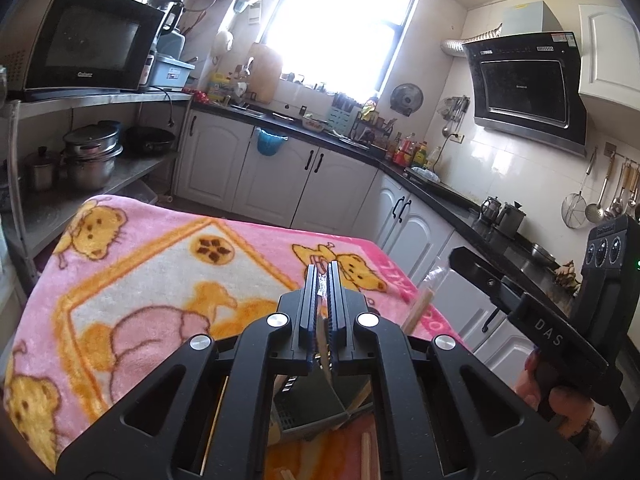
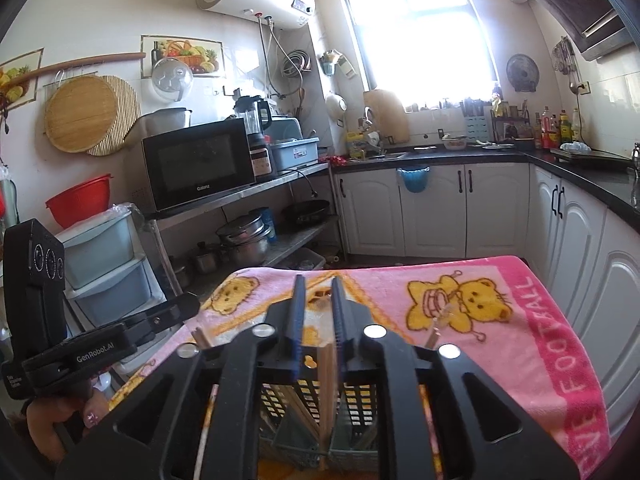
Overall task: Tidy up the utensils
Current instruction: 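Open the right gripper while the left gripper opens, dropping chopsticks into basket, then withdraw both open grippers from the basket toward the loose chopsticks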
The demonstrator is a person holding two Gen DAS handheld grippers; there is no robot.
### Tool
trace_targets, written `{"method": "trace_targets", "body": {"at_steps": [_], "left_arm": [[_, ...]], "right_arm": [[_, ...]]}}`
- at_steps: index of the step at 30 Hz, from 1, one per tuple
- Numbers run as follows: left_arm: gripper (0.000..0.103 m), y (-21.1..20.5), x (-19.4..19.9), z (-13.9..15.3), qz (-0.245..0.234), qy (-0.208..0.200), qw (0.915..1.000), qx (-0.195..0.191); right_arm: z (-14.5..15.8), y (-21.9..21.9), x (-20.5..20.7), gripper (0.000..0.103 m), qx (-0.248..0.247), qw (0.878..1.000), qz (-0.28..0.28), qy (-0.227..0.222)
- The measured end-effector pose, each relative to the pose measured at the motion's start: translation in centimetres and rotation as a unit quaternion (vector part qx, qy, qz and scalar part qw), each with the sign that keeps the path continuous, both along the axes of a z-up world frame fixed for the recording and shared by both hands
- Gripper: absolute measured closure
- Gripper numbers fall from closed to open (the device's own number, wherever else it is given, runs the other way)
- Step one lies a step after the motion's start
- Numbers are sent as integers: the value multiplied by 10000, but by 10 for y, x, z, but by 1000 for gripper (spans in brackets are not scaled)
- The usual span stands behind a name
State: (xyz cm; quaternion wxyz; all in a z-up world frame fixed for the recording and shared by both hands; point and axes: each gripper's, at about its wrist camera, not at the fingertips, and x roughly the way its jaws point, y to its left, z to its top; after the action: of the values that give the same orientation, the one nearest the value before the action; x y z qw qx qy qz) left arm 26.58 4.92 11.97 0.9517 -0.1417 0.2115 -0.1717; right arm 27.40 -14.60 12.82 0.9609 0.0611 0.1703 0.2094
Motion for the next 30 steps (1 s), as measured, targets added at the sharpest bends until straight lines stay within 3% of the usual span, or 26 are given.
{"method": "trace_targets", "body": {"at_steps": [3,5,9,20,30], "left_arm": [[99,1,-2,0,21,1,10000,-2],[88,2,-5,-1,34,13,10000,-1],[81,2,-9,-1,68,22,10000,22],[46,10,-23,-4,192,18,9998,28],[12,27,-56,-9,396,-15,9989,-245]], "right_arm": [[-2,-6,-3,87,0,10000,-51,28],[-4,-10,-5,84,-20,9999,-95,51],[-9,-18,-8,82,-48,9998,-144,136],[-33,-37,-27,69,-197,9982,-231,509],[-57,-51,-45,54,-322,9950,-269,904]]}}
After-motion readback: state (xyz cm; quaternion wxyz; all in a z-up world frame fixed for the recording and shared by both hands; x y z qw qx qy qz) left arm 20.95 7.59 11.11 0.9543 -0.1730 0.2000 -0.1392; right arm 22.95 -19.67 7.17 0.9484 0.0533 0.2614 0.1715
